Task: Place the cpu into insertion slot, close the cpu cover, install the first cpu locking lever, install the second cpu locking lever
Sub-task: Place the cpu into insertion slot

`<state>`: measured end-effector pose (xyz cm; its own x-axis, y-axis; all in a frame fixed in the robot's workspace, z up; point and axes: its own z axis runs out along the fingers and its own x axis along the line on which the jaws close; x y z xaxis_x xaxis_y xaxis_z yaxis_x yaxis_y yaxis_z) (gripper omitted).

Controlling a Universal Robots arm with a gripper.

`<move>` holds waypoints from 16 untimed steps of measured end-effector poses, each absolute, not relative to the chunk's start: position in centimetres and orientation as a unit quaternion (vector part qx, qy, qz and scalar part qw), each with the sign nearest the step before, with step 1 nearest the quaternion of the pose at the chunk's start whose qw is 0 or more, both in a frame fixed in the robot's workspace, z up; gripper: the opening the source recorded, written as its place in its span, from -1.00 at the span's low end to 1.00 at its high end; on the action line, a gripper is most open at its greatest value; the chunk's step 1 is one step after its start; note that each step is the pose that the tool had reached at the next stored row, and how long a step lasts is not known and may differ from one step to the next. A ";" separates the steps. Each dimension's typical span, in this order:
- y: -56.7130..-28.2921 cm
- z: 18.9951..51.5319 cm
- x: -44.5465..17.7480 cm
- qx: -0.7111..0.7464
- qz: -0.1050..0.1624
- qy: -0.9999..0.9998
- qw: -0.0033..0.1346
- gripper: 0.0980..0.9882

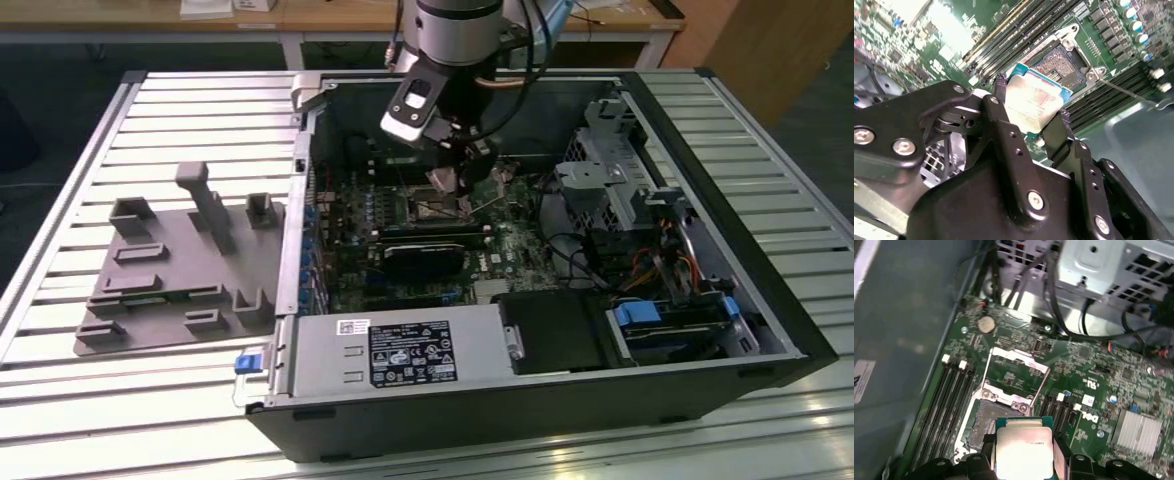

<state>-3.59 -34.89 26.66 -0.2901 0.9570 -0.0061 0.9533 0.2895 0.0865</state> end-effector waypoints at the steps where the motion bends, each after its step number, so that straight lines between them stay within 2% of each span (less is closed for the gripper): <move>1: -34.9 26.6 -3.6 0.603 0.033 0.797 0.029 0.00; 16: -34.5 25.7 -3.9 0.668 0.030 0.742 0.031 0.00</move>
<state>-3.88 -34.47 25.67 -0.1044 0.9945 -0.0061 0.9908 0.1045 0.0865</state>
